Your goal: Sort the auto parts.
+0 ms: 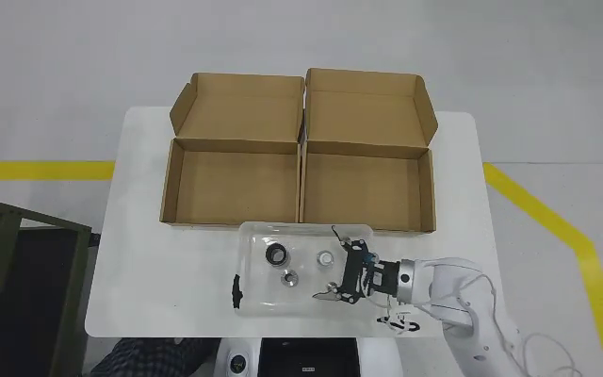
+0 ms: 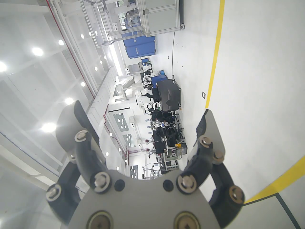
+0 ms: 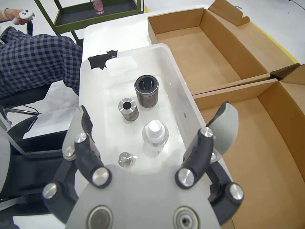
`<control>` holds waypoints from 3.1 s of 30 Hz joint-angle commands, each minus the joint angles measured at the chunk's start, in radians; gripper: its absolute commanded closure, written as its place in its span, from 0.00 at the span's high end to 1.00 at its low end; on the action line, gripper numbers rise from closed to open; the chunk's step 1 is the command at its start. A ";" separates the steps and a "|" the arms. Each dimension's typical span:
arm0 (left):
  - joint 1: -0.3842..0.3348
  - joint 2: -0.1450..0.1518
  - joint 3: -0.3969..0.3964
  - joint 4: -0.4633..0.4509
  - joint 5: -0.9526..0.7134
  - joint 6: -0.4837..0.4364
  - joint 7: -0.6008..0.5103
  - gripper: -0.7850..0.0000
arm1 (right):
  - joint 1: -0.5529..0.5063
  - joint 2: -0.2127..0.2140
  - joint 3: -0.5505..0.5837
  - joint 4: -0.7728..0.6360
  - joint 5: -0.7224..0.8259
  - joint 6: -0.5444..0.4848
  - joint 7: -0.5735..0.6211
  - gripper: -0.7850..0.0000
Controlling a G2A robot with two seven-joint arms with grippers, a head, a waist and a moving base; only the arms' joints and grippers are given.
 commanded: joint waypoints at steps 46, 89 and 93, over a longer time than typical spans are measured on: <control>0.000 0.000 0.000 0.000 0.000 0.000 0.000 1.00 | 0.061 0.039 -0.108 0.098 -0.207 0.132 0.012 0.11; 0.000 0.000 0.000 0.000 0.000 0.000 0.000 1.00 | 0.167 0.011 -0.039 0.239 0.315 0.423 -0.568 0.00; 0.000 0.000 0.000 0.000 0.000 0.000 0.000 1.00 | 0.182 0.002 -0.032 0.246 0.354 0.476 -0.650 0.00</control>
